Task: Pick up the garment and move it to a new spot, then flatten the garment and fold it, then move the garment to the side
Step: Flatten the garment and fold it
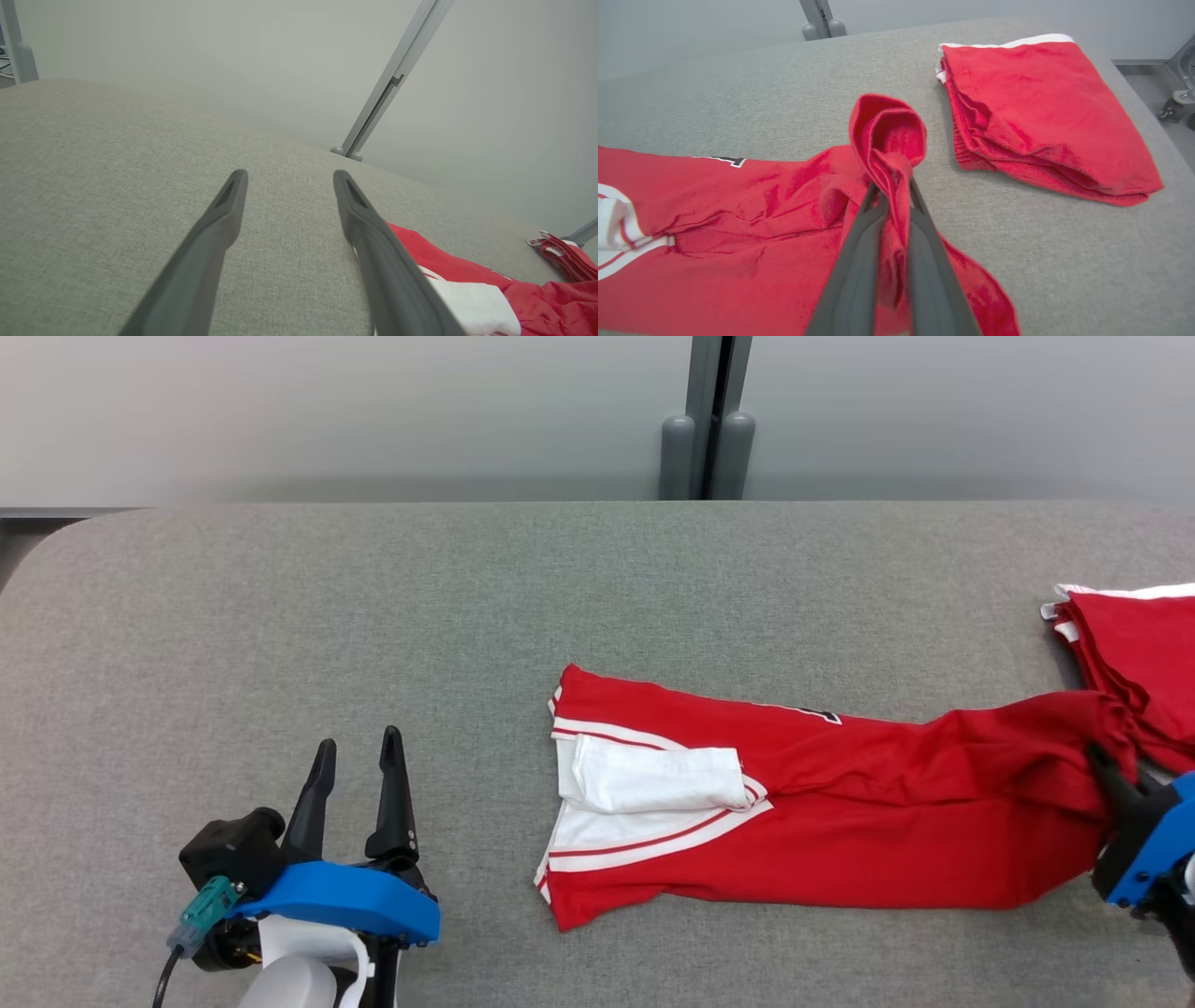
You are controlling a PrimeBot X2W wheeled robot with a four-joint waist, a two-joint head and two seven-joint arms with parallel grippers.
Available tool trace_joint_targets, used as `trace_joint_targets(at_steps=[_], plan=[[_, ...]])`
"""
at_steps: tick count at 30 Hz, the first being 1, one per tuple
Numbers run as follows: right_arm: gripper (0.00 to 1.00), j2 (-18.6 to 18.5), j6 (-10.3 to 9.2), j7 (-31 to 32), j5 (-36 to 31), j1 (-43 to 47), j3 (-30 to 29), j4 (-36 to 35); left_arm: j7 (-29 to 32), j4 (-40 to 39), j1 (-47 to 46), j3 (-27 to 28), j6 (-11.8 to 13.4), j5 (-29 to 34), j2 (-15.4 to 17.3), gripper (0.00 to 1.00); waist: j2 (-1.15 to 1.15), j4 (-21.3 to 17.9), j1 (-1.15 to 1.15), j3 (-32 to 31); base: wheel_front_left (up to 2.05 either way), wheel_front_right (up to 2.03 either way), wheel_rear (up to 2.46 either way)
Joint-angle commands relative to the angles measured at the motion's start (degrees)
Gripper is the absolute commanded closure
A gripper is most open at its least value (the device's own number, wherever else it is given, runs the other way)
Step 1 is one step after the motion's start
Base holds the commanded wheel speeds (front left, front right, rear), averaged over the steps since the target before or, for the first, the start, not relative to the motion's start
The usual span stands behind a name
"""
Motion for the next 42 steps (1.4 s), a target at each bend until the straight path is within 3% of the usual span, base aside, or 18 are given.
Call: trace_joint_targets(at_steps=[1,9,14,22,33,34,35,36,37,42], plan=[[1.0,1.07,0.01,0.61,1.93,0.68,0.93,-1.44,0.19,0.11,0.12,-0.09,-0.33,0.09,0.0,0.0,0.0,0.42,0.0,-0.26,0.0,0.0,0.0],[1.0,5.23,0.01,4.3,9.68,1.78,9.14,-11.49,0.48,0.8,0.52,-0.88,-0.25,-0.29,-0.18,0.0,0.0,3.81,0.0,-1.48,0.0,0.0,0.0],[1.0,9.2,0.01,4.21,12.1,-0.37,13.28,-12.51,0.55,0.98,0.52,-1.27,-0.34,-0.34,-0.47,0.0,0.0,6.59,0.0,-1.75,0.0,0.0,0.0],[1.0,13.74,0.01,-0.86,15.98,-4.78,18.54,-4.71,-0.03,1.35,-0.52,-1.83,-0.82,-0.67,-1.37,0.0,0.0,10.66,0.0,-0.56,0.0,0.0,0.0],[1.0,14.27,0.02,-9.63,22.61,-13.01,26.84,13.14,-1.09,2.85,-1.95,-2.4,-1.57,-0.79,-2.61,0.0,0.0,13.1,0.0,1.57,0.0,0.0,0.0],[0.67,14.28,0.02,-10.25,22.76,-13.77,27.63,14.89,-1.19,2.99,-1.92,-2.38,-1.61,-0.81,-2.63,0.0,0.0,13.11,0.0,1.67,0.0,0.0,0.0],[0.52,14.29,0.02,-10.63,23.17,-14.52,28.72,16.53,-1.24,3.15,-1.96,-2.36,-1.58,-0.85,-2.66,0.0,0.0,13.1,0.0,1.75,0.0,0.0,0.0],[0.08,14.31,0.02,-11.13,23.81,-15.27,29.71,17.73,-1.24,3.26,-2.04,-2.34,-1.62,-0.84,-2.65,0.0,0.0,13.05,0.0,1.83,0.0,0.0,0.0],[0.0,14.3,0.02,-11.8,24.32,-16.01,30.6,18.84,-1.28,3.35,-2.11,-2.29,-1.66,-0.89,-2.65,0.0,0.0,12.95,0.0,1.9,0.0,0.0,0.0],[0.0,14.27,0.02,-13.88,26.56,-17.94,34.9,20.96,-1.49,3.79,-2.34,-2.22,-1.69,-0.97,-2.69,0.0,0.0,12.08,0.0,1.93,0.0,0.0,0.0]])
